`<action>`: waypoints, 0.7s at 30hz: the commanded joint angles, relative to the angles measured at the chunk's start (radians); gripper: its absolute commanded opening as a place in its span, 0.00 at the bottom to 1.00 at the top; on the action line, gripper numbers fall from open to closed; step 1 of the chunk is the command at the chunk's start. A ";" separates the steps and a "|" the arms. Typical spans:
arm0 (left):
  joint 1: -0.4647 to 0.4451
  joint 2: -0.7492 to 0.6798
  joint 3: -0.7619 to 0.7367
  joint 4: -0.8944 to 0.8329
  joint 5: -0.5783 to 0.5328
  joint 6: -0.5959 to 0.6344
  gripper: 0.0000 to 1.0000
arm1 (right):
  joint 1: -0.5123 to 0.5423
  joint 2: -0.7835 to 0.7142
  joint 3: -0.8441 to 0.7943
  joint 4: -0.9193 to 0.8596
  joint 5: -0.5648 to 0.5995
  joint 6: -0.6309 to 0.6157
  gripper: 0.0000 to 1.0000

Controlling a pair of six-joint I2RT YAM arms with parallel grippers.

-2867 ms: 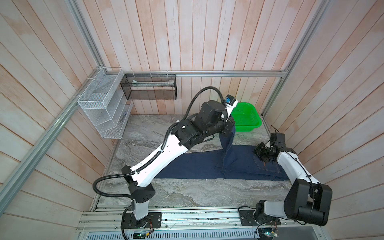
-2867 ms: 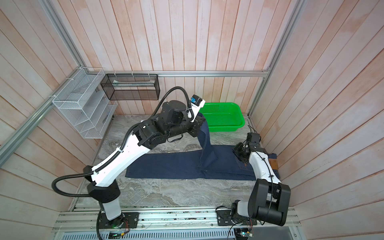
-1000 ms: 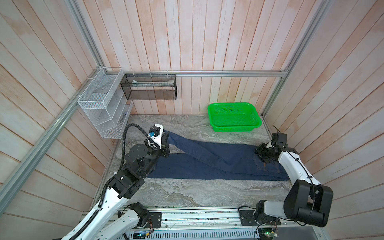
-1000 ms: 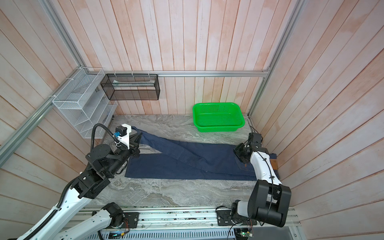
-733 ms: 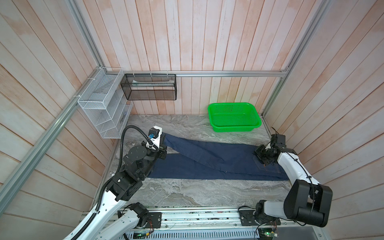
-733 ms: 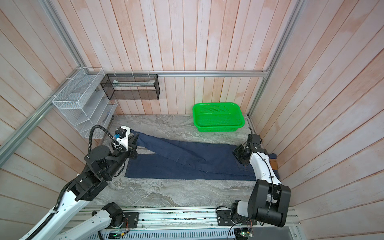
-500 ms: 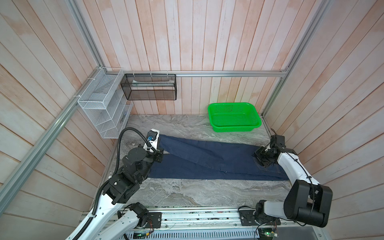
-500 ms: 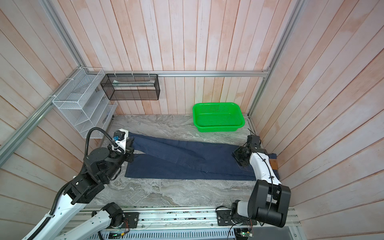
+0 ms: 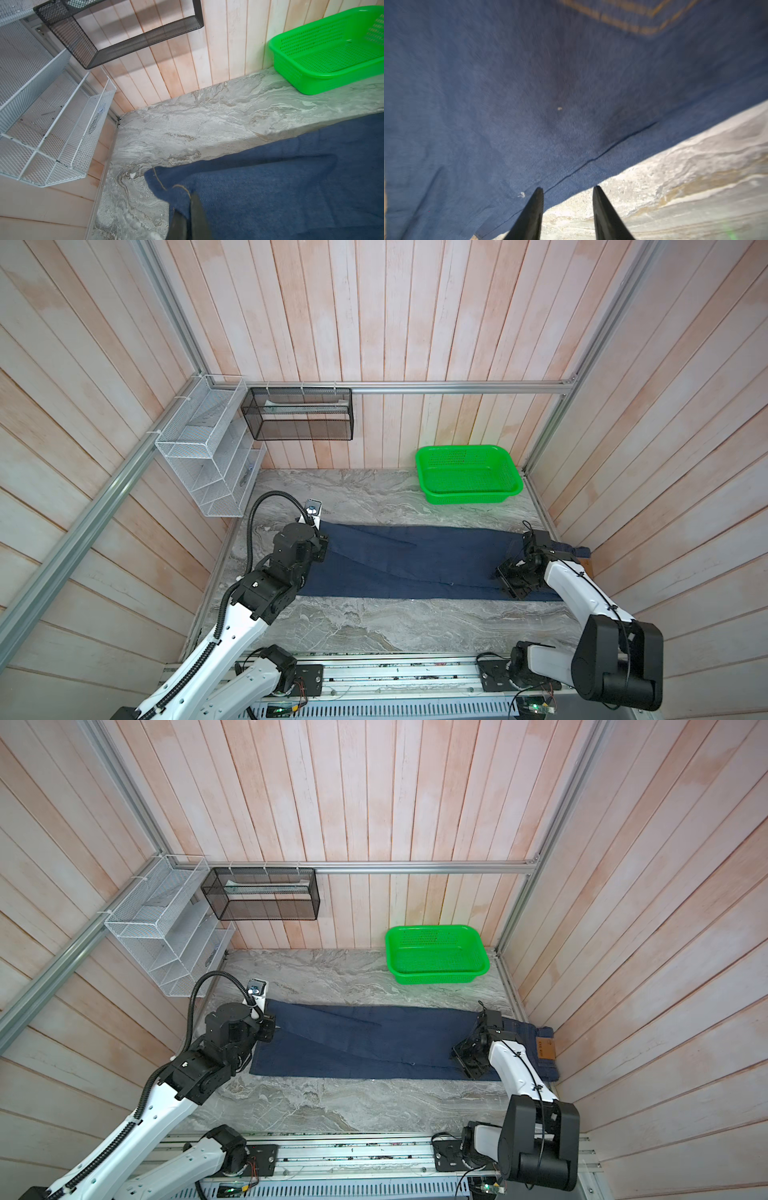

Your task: Fold and stack the trousers

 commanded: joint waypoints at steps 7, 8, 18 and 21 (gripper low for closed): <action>0.046 -0.032 -0.019 0.041 0.041 -0.008 0.03 | 0.067 0.092 -0.026 0.095 -0.026 0.135 0.39; 0.045 -0.031 -0.016 0.043 0.043 -0.007 0.03 | 0.067 0.101 -0.027 0.103 -0.017 0.142 0.39; 0.055 -0.036 -0.018 0.052 0.052 -0.002 0.03 | 0.069 0.161 -0.023 0.151 0.045 0.179 0.31; 0.060 -0.039 -0.023 0.054 0.051 0.000 0.03 | 0.068 0.175 -0.032 0.166 0.055 0.182 0.26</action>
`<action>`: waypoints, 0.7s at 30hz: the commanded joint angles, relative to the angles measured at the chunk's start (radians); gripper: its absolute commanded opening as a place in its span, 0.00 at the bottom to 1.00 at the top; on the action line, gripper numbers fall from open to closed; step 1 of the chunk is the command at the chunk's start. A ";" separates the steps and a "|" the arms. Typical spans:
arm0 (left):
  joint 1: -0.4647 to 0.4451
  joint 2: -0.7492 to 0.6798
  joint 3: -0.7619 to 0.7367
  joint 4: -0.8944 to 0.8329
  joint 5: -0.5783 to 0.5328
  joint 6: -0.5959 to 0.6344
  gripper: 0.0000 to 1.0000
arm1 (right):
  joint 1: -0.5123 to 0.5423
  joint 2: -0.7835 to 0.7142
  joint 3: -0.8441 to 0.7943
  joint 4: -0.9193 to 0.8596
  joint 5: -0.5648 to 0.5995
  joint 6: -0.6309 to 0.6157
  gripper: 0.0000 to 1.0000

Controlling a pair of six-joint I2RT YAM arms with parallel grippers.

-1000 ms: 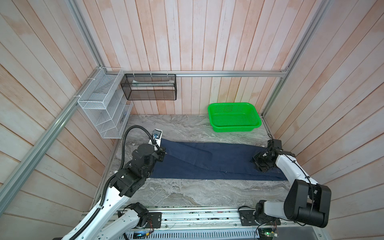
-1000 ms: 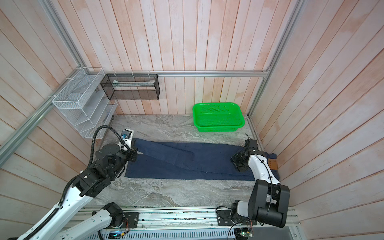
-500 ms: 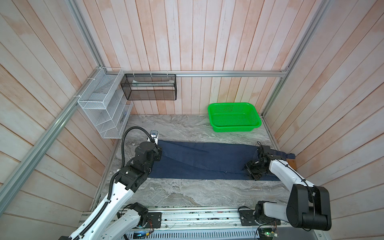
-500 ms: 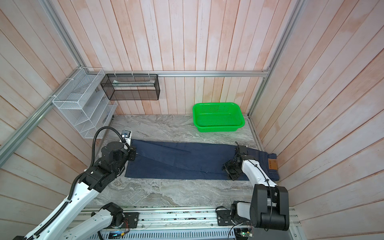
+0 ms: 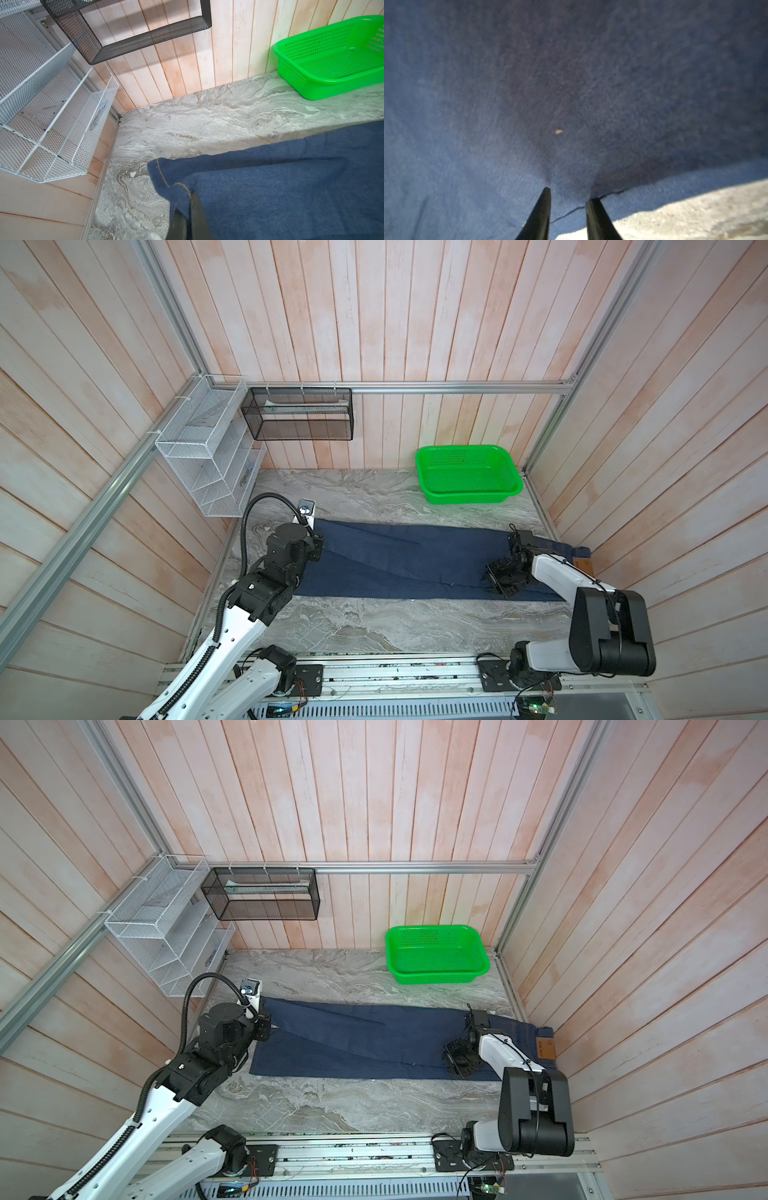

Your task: Fold and stack the trousers

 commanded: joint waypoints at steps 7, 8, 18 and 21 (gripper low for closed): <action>0.029 -0.028 -0.017 0.042 0.003 0.005 0.03 | 0.000 0.004 -0.001 0.019 0.067 0.027 0.05; 0.032 -0.032 -0.015 0.042 0.004 0.005 0.03 | 0.001 -0.006 0.009 0.007 0.067 0.025 0.03; 0.047 -0.106 -0.012 0.000 -0.029 -0.021 0.01 | -0.001 -0.228 0.101 -0.220 0.073 -0.038 0.00; 0.049 -0.113 -0.048 -0.011 -0.037 -0.047 0.00 | 0.000 -0.272 0.069 -0.241 0.077 -0.048 0.00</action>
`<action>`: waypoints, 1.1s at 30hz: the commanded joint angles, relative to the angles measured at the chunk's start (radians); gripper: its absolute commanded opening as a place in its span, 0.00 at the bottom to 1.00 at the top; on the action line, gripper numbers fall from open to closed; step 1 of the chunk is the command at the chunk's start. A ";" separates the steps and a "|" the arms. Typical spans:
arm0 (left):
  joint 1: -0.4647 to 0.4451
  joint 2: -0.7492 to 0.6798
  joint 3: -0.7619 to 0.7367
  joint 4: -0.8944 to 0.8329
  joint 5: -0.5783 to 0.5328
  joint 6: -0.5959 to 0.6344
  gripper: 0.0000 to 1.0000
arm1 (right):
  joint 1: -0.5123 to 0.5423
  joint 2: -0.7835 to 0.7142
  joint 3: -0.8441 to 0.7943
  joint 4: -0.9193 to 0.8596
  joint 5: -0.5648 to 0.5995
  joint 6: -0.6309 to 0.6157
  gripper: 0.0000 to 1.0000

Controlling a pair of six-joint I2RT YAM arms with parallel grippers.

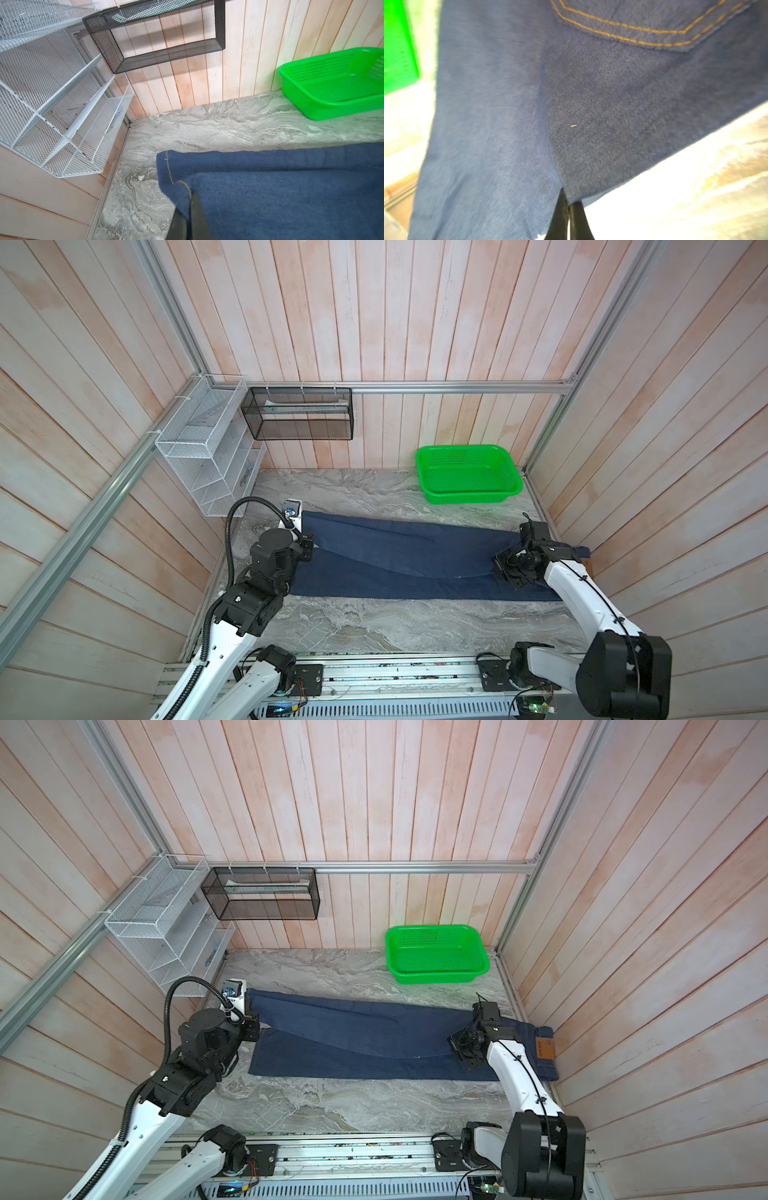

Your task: Fold and stack the trousers

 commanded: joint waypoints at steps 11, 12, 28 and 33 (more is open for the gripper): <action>0.019 0.060 -0.173 0.015 -0.134 -0.062 0.00 | -0.003 0.079 -0.184 0.023 0.048 -0.080 0.00; 0.022 0.062 -0.181 0.024 -0.135 -0.062 0.00 | -0.004 0.086 -0.185 0.026 0.054 -0.083 0.00; 0.041 0.053 -0.193 0.012 -0.087 -0.029 0.13 | -0.004 0.100 -0.175 0.026 0.069 -0.098 0.02; 0.041 0.016 -0.150 -0.025 -0.077 -0.051 0.40 | -0.002 0.105 -0.175 0.024 0.071 -0.103 0.04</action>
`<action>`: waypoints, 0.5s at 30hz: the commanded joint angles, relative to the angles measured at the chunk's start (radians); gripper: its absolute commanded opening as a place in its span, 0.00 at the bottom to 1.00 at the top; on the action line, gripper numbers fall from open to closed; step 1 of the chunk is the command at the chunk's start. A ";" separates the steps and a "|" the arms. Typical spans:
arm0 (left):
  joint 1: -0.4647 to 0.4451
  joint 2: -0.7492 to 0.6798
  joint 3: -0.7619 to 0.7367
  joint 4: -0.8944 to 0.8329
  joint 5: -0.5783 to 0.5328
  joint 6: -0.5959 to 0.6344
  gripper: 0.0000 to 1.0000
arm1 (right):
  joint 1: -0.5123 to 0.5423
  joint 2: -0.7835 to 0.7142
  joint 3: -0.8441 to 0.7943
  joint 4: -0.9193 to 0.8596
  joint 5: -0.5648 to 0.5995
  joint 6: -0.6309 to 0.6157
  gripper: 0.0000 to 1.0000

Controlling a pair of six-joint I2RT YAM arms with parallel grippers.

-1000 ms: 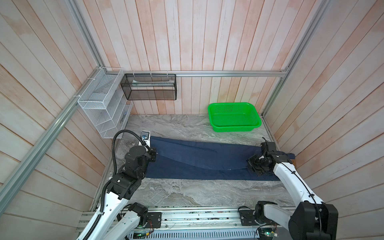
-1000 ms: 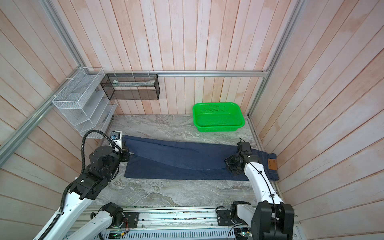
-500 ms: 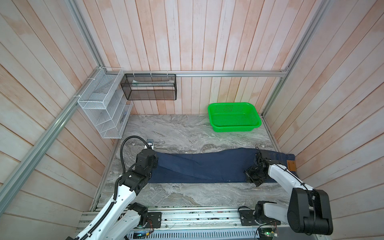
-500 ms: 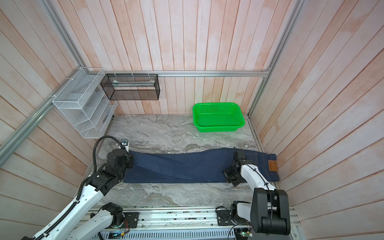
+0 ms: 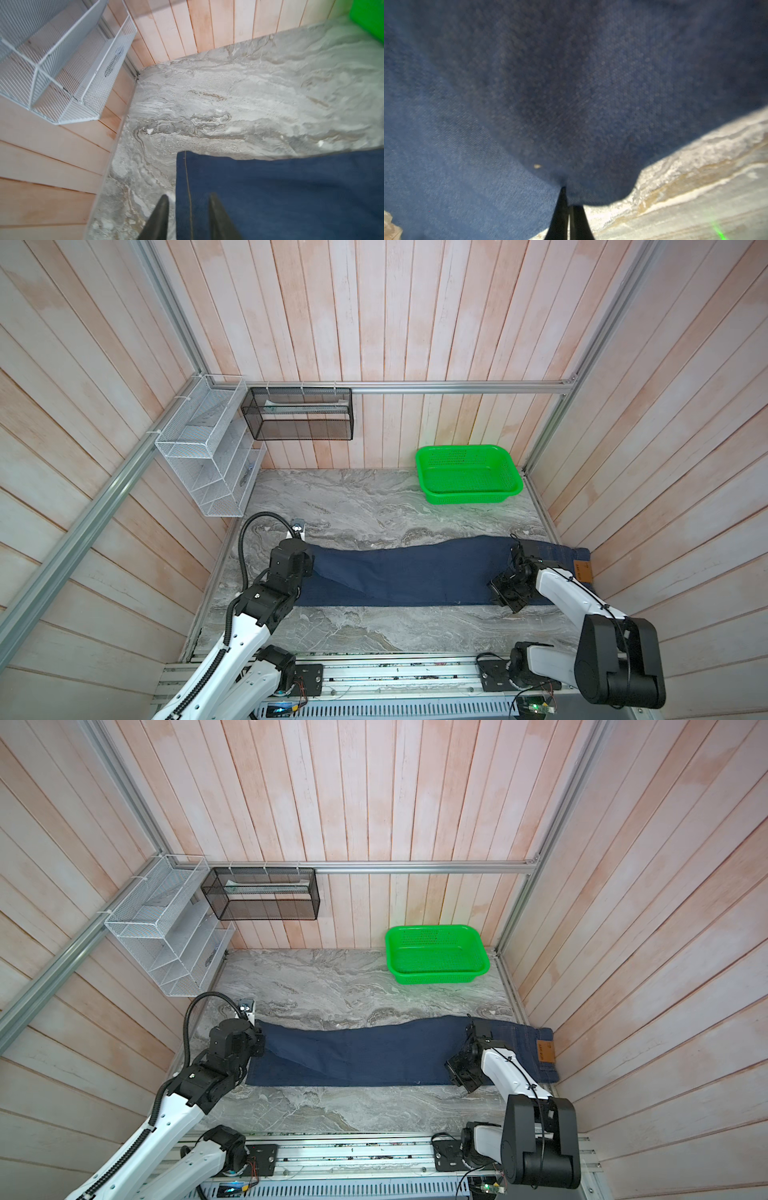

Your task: Fold and stack the trousers

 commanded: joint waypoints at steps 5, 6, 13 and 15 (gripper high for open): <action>0.004 -0.033 0.097 -0.077 -0.052 -0.054 0.45 | -0.001 0.019 0.002 -0.005 0.031 -0.022 0.06; 0.004 -0.040 0.106 -0.082 -0.060 -0.056 0.46 | -0.002 0.021 0.004 -0.008 0.031 -0.027 0.06; 0.004 0.011 0.164 -0.094 -0.034 -0.126 0.55 | 0.012 0.013 0.080 -0.073 0.022 -0.078 0.33; 0.004 0.076 0.186 -0.109 0.022 -0.189 0.56 | 0.031 0.000 0.134 -0.112 0.033 -0.095 0.36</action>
